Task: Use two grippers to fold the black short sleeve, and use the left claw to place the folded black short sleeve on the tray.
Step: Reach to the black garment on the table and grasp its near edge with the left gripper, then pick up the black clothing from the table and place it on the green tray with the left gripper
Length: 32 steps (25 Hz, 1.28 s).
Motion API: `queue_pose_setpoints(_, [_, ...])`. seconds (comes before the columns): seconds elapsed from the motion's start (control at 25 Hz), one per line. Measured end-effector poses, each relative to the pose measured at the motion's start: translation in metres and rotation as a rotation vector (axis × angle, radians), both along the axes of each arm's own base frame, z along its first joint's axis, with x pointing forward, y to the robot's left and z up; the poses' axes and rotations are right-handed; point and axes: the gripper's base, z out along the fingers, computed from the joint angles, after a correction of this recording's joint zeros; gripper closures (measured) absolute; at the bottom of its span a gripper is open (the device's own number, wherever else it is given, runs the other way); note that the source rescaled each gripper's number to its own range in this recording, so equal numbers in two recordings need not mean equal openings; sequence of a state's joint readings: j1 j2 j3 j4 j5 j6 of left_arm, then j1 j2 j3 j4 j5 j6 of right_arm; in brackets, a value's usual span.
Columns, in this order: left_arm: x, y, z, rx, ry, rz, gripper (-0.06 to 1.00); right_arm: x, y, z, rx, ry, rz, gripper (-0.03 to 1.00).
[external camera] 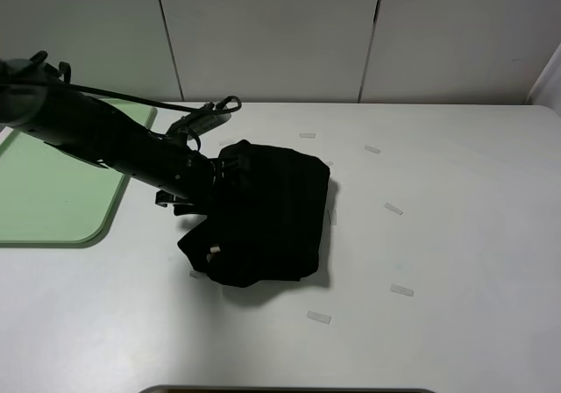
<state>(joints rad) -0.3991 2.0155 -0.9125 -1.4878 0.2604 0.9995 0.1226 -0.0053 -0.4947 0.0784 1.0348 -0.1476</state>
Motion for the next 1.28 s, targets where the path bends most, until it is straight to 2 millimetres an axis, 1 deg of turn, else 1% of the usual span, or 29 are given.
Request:
queue_pose_setpoints(0.08, [-0.001, -0.004, -0.001, -0.006, 0.006, 0.002, 0.37, 0.0, 0.0, 0.0, 0.0, 0.0, 0.0, -0.03])
queue_pose_setpoints(0.24, [-0.001, -0.005, -0.002, -0.005, 0.005, -0.004, 0.73, 0.0, 0.0, 0.0, 0.0, 0.0, 0.0, -0.03])
queue_pose_setpoints(0.32, [-0.002, -0.004, -0.002, 0.007, 0.001, -0.023, 0.81, 0.0, 0.0, 0.0, 0.0, 0.0, 0.0, -0.03])
queue_pose_setpoints(0.48, [0.002, 0.006, -0.002, 0.022, -0.008, -0.06, 0.81, 0.0, 0.0, 0.0, 0.0, 0.0, 0.0, -0.03])
queue_pose_setpoints(0.6, [0.013, 0.025, 0.002, 0.03, -0.028, -0.105, 0.81, 0.0, 0.0, 0.0, 0.0, 0.0, 0.0, -0.03])
queue_pose_setpoints(0.8, [0.05, 0.073, 0.019, 0.08, -0.12, -0.155, 0.82, 0.0, 0.0, 0.0, 0.0, 0.0, 0.0, -0.03])
queue_pose_setpoints(0.88, [0.065, 0.089, 0.03, 0.078, -0.155, -0.162, 0.82, 0.0, 0.0, 0.0, 0.0, 0.0, 0.0, -0.03])
queue_pose_setpoints(0.96, [0.08, 0.106, 0.045, 0.079, -0.201, -0.179, 0.82, 0.0, 0.0, 0.0, 0.0, 0.0, 0.0, -0.03])
queue_pose_setpoints(1.04, [0.09, 0.116, 0.06, 0.079, -0.228, -0.223, 0.82, 0.0, 0.0, 0.0, 0.0, 0.0, 0.0, -0.03])
queue_pose_setpoints(1.12, [0.097, 0.122, 0.072, 0.119, -0.232, -0.275, 0.82, 0.0, 0.0, 0.0, 0.0, 0.0, 0.0, -0.03])
queue_pose_setpoints(1.16, [0.097, 0.122, 0.072, 0.119, -0.232, -0.275, 0.82, 0.0, 0.0, 0.0, 0.0, 0.0, 0.0, -0.03])
queue_pose_setpoints(1.2, [0.099, 0.124, 0.076, 0.147, -0.226, -0.298, 0.82, 0.0, 0.0, 0.0, 0.0, 0.0, 0.0, -0.03])
queue_pose_setpoints(1.28, [0.101, 0.13, 0.078, 0.231, -0.2, -0.336, 0.82, 0.0, 0.0, 0.0, 0.0, 0.0, 0.0, -0.03])
